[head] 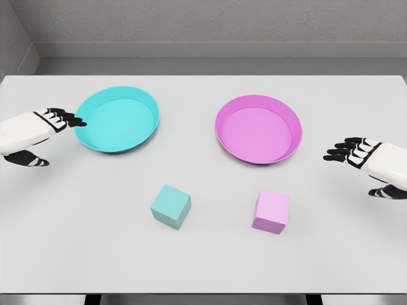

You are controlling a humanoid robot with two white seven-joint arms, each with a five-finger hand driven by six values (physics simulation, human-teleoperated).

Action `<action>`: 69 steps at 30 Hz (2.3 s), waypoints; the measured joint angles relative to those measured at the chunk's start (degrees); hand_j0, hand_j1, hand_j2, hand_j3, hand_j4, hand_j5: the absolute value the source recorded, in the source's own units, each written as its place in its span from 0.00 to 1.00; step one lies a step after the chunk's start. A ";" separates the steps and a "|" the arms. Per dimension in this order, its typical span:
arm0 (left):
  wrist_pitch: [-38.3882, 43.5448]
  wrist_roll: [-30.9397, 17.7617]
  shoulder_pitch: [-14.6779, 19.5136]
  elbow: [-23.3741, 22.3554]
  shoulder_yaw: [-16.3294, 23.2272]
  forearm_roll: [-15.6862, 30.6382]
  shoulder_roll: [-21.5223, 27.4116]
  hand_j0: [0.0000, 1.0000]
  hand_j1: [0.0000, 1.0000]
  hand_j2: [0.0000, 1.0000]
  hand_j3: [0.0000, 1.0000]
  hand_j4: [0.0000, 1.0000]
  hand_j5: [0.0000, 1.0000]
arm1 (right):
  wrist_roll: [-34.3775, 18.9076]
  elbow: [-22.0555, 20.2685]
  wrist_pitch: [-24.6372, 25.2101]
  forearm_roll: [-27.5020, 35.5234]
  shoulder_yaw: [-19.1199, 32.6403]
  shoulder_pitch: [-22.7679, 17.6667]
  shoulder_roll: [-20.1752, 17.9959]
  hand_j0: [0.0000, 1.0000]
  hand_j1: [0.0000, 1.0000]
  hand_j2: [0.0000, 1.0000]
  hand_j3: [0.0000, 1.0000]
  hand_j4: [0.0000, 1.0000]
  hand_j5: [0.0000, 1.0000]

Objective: Place the blocks in the corresponding plates according to their colors

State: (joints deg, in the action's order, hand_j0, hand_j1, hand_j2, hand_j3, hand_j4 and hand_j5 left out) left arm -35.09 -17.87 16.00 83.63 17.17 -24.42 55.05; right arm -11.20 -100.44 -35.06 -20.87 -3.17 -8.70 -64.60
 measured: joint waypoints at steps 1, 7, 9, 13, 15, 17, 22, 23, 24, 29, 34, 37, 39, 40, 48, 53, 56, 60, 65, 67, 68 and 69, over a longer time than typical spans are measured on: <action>0.00 0.00 0.00 0.03 -0.03 -0.01 0.07 1.00 1.00 1.00 1.00 1.00 1.00 | -0.02 0.00 0.00 -0.02 0.00 0.09 0.00 1.00 1.00 1.00 1.00 1.00 1.00; -0.03 -0.05 -5.80 6.11 0.05 -0.75 0.19 1.00 1.00 1.00 1.00 1.00 1.00 | -0.07 -0.02 0.00 0.03 0.12 1.84 0.06 1.00 1.00 1.00 1.00 1.00 1.00; -0.01 -0.04 -5.80 10.10 0.07 -1.59 0.21 1.00 1.00 1.00 1.00 1.00 1.00 | -0.96 -0.05 0.02 0.13 0.09 5.01 0.09 1.00 1.00 1.00 1.00 1.00 1.00; 0.01 -0.01 -5.71 14.60 0.49 -2.28 -0.78 1.00 1.00 1.00 1.00 1.00 1.00 | -6.15 -0.08 0.01 0.21 -0.66 10.37 0.21 1.00 1.00 1.00 1.00 1.00 1.00; 0.02 0.00 -5.18 15.72 1.18 -2.46 -2.29 1.00 1.00 1.00 1.00 1.00 1.00 | -9.66 -0.09 0.03 0.27 -4.40 17.78 0.73 1.00 1.00 1.00 1.00 1.00 1.00; 0.01 -0.04 -5.01 16.66 2.40 -3.66 -3.87 1.00 1.00 1.00 1.00 1.00 1.00 | -13.05 -0.09 0.05 0.32 -10.59 23.28 1.92 1.00 1.00 1.00 1.00 1.00 1.00; 0.01 -0.08 -4.75 17.57 4.81 -6.31 -7.54 1.00 1.00 1.00 1.00 1.00 1.00 | -20.04 -0.08 -0.02 0.24 -24.29 31.81 5.99 1.00 1.00 1.00 1.00 1.00 1.00; 0.01 -0.08 -3.70 17.63 5.64 -6.59 -8.41 1.00 1.00 1.00 1.00 1.00 1.00 | -21.11 -0.08 -0.02 0.26 -26.78 33.30 7.17 1.00 1.00 1.00 1.00 1.00 1.00; 0.02 -0.08 -3.16 17.67 6.69 -7.06 -9.34 1.00 1.00 1.00 1.00 1.00 1.00 | -21.87 -0.08 -0.02 0.24 -29.45 34.98 8.24 1.00 1.00 1.00 1.00 1.00 1.00; 0.00 -0.09 -3.25 17.76 10.08 -8.49 -12.27 1.00 1.00 1.00 1.00 1.00 1.00 | -23.45 -0.08 -0.09 0.18 -37.46 36.30 11.40 1.00 1.00 1.00 1.00 1.00 1.00; 0.00 -0.09 -3.25 17.79 12.73 -8.79 -13.96 1.00 1.00 1.00 1.00 1.00 1.00 | -23.66 -0.09 0.03 0.33 -39.21 36.30 12.03 1.00 1.00 1.00 1.00 1.00 1.00; 0.00 -0.09 -3.16 17.78 13.44 -9.47 -14.71 1.00 1.00 1.00 1.00 1.00 1.00 | -23.60 -0.09 0.15 0.47 -39.60 36.30 12.12 1.00 1.00 1.00 1.00 1.00 1.00; 0.00 -0.09 -3.08 17.78 13.65 -10.40 -15.20 1.00 1.00 1.00 1.00 1.00 1.00 | -23.59 -0.08 0.18 0.52 -39.83 36.39 12.15 1.00 1.00 1.00 1.00 1.00 1.00; 0.00 -0.09 -2.99 17.78 13.71 -10.77 -15.33 1.00 1.00 1.00 1.00 1.00 1.00 | -23.60 -0.09 0.17 0.52 -39.91 36.39 12.15 1.00 1.00 1.00 1.00 1.00 1.00; 0.01 -0.12 -1.32 17.74 14.87 -14.59 -15.93 1.00 1.00 1.00 1.00 1.00 1.00 | -23.66 -0.11 0.10 0.43 -39.97 37.62 12.08 0.57 0.57 0.57 0.57 0.57 0.57; 0.02 -0.07 -0.62 17.70 16.33 -15.86 -16.09 1.00 1.00 1.00 1.00 1.00 1.00 | -23.70 -0.13 0.15 0.64 -39.81 37.62 11.99 0.56 0.56 0.56 0.56 0.56 0.56; 0.03 -0.10 -0.70 17.70 16.80 -16.11 -16.12 1.00 1.00 1.00 1.00 1.00 1.00 | -23.77 -0.05 0.00 0.27 -39.55 38.94 12.00 0.56 0.56 0.56 0.56 0.56 0.56; 0.05 -0.51 -0.88 17.70 17.01 -16.16 -16.06 1.00 1.00 1.00 1.00 1.00 1.00 | -23.81 -0.01 -0.06 0.32 -39.35 40.17 12.10 0.56 0.56 0.56 0.56 0.56 0.56; 0.11 -0.97 -0.88 17.75 17.21 -16.28 -15.86 0.85 0.85 0.85 0.85 0.85 0.85 | -23.82 0.00 -0.08 1.46 -39.21 41.57 12.16 0.56 0.56 0.56 0.56 0.56 0.56; 0.18 -1.08 -0.88 17.77 17.22 -16.04 -15.75 0.72 0.72 0.72 0.72 0.72 0.72 | -23.82 0.00 -0.07 2.10 -39.13 42.36 12.20 0.56 0.56 0.56 0.56 0.56 0.56; 0.20 -1.16 -0.79 17.78 17.23 -15.91 -15.70 0.70 0.70 0.70 0.70 0.70 0.70 | -23.83 0.00 -0.09 2.28 -39.11 42.80 12.25 0.56 0.56 0.56 0.56 0.56 0.56; 0.24 -1.18 -0.88 17.79 17.23 -15.71 -15.66 0.67 0.67 0.67 0.67 0.67 0.67 | -23.82 0.00 -0.08 2.52 -39.08 43.07 12.28 0.56 0.56 0.56 0.56 0.56 0.56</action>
State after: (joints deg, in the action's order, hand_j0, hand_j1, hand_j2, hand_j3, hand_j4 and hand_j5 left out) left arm -34.85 -19.05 15.12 101.42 34.40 -40.12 39.39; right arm -35.02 -100.45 -35.14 -18.35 -42.25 34.37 -52.32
